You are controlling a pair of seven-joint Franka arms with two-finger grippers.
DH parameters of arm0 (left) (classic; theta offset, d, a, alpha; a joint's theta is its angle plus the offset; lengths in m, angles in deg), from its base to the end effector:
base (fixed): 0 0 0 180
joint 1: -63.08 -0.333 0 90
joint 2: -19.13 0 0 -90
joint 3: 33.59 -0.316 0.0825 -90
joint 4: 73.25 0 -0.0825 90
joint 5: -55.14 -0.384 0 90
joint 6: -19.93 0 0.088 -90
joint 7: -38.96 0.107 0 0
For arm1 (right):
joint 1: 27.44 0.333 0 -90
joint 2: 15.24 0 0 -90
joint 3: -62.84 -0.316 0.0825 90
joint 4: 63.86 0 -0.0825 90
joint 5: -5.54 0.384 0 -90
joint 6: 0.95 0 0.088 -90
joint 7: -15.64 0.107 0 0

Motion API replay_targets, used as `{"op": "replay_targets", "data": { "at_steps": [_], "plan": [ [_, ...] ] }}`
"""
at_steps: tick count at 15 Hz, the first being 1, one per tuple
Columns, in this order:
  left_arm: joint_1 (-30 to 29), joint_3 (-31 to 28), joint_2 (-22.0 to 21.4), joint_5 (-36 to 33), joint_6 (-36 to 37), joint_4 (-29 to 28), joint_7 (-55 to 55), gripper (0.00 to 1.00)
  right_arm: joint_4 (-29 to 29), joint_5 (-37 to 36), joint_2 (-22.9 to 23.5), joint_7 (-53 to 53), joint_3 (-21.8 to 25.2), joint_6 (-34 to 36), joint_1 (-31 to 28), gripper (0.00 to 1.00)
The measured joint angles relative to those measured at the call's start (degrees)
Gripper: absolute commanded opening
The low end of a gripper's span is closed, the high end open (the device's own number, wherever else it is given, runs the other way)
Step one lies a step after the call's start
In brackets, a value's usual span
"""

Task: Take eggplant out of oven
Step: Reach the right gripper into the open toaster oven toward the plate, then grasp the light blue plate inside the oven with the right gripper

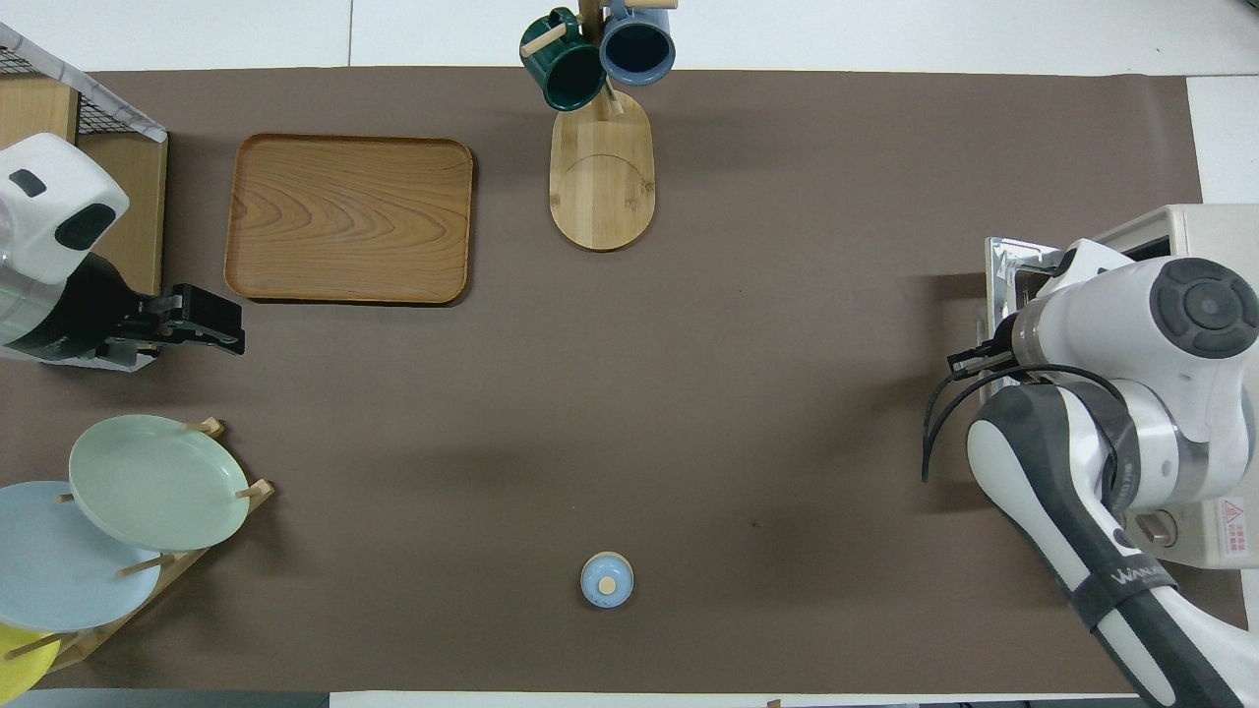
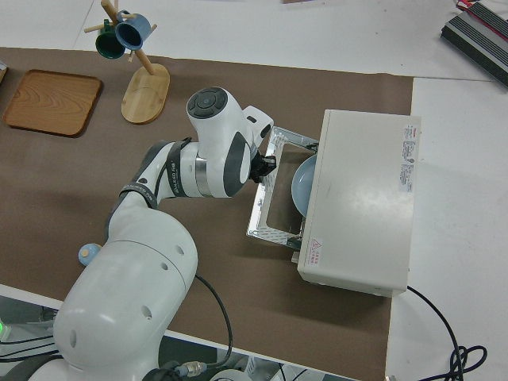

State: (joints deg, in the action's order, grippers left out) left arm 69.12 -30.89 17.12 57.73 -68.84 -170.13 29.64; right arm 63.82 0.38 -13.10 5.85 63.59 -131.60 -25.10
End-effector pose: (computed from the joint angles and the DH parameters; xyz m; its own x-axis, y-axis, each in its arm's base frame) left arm 0.5301 -0.0869 0.5856 0.9937 0.0102 -0.1119 0.0131 -0.9996 0.0256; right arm 0.5315 0.0126 0.3575 0.9672 0.2540 0.0004 0.2534 -0.9648 0.0707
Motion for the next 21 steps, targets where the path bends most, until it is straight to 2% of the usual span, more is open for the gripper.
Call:
{"op": "replay_targets", "data": {
  "at_steps": [7,12,14,17,19,21],
  "plan": [
    [0.00,0.00,0.00,0.00,0.00,0.00,0.00,1.00,0.01,0.00,5.48,3.88,-0.02,-4.12,0.72,0.00],
    [0.00,0.00,0.00,0.00,0.00,0.00,0.00,1.00,-0.76,0.07,5.76,3.98,-0.01,-3.82,0.76,0.00],
    [0.00,0.00,0.00,0.00,0.00,0.00,0.00,1.00,-3.19,0.07,5.72,3.98,0.03,-0.93,1.04,0.00],
    [0.00,0.00,0.00,0.00,0.00,0.00,0.00,1.00,-8.52,0.06,5.04,3.98,0.08,6.79,1.16,0.35],
    [0.00,0.00,0.00,0.00,0.00,0.00,0.00,1.00,-10.24,0.06,3.77,3.98,0.46,10.66,1.14,0.44],
    [0.00,0.00,0.00,0.00,0.00,0.00,0.00,1.00,-10.50,-0.01,2.33,3.98,0.98,13.78,1.02,0.46]
  ]
}}
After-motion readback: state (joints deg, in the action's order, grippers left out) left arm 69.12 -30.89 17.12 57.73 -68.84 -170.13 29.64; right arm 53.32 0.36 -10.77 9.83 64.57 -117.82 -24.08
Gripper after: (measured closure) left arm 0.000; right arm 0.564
